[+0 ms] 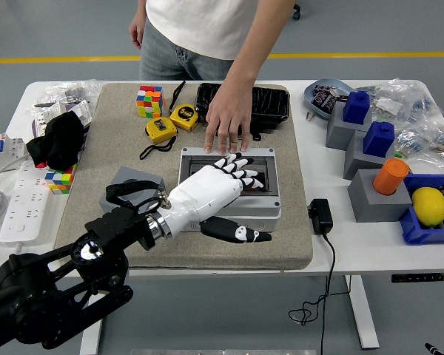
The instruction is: Fetch the battery,place it into the box,close the lid of the box
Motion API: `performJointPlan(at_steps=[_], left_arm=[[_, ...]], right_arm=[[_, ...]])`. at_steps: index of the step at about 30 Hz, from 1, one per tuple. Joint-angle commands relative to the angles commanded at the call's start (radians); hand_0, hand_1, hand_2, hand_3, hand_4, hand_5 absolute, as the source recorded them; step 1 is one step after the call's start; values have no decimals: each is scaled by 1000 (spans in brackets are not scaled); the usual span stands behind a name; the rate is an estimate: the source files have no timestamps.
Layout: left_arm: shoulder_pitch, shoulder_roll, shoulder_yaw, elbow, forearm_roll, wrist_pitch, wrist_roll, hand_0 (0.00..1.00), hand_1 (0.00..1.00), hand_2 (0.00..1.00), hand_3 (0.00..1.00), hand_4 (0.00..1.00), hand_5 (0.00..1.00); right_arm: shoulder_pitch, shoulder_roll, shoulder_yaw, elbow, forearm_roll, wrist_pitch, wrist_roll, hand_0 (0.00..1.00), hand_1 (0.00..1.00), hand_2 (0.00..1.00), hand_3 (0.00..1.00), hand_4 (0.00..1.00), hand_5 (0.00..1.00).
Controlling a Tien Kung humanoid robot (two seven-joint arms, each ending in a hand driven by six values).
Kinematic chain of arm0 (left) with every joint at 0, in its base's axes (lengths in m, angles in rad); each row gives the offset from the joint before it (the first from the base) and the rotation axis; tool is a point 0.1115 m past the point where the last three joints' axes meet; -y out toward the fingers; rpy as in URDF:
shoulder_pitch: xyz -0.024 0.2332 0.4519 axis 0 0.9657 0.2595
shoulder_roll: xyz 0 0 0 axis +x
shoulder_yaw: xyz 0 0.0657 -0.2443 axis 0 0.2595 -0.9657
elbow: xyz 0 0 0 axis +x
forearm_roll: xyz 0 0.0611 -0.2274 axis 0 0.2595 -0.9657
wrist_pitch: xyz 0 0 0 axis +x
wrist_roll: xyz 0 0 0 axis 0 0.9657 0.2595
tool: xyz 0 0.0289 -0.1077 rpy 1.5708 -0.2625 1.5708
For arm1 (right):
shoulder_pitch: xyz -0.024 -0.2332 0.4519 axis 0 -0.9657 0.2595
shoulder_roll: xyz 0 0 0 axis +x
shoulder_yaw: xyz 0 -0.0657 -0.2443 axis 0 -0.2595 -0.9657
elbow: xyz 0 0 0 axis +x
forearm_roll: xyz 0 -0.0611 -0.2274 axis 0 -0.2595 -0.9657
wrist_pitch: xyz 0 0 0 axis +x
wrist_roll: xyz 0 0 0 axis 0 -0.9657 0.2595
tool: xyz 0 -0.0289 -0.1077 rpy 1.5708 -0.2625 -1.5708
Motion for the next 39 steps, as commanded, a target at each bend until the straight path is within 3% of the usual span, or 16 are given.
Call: performJointPlan(at_steps=[4,8,11,12,17,18,22,23,24,29,30,33,39], left_arm=[[24,-28,-140,-40,-59,33,-31,998,998,855,753,998,998],[44,-45,-247,-35,-202,57,-76,998,955,811,737,998,968],[65,-67,-336,-5,-313,26,-91,998,955,811,737,998,968],[77,-78,-365,10,-349,10,-90,810,836,761,732,998,877],[139,-123,-527,73,-564,-113,-48,810,836,761,732,998,877],[150,-128,-554,82,-609,-134,-38,790,837,820,783,998,970],[206,-152,-657,114,-778,-175,-28,790,837,820,783,998,970],[218,-159,-676,119,-817,-175,-32,790,837,820,783,998,970],[235,-168,-707,126,-863,-174,-39,882,937,915,863,998,996],[284,-195,-825,133,-1071,-145,-72,882,937,915,863,998,996],[291,-197,-843,131,-1116,-140,-75,965,998,984,927,998,990],[318,-200,-899,119,-1229,-120,-83,965,998,984,927,998,990],[366,-204,-975,111,-1237,-56,-104,969,998,998,922,998,988]], right_arm=[[-3,1,3,0,-2,-1,0,771,684,661,610,984,822],[-4,3,4,-1,-2,-1,0,771,683,661,610,984,822],[-3,5,5,0,-2,-1,-1,771,683,661,610,984,822],[-3,5,5,1,-3,0,-2,768,682,662,610,983,821],[-3,7,5,1,-3,-1,-2,768,682,662,610,983,821],[-3,7,5,1,-2,-1,-2,770,682,662,610,983,821],[-5,8,8,2,-4,-1,-1,770,682,662,610,983,821],[-6,9,8,2,-4,-2,-2,770,682,662,610,983,821],[-7,9,7,1,-3,-2,-2,771,682,662,610,983,821],[-9,12,8,1,-4,-3,-2,771,682,662,610,983,821],[-9,12,8,2,-4,-3,-2,771,682,662,608,983,822],[-5,13,10,4,-6,-2,-2,771,682,662,608,983,822],[-1,10,-1,4,0,-4,0,771,681,662,609,983,821]])
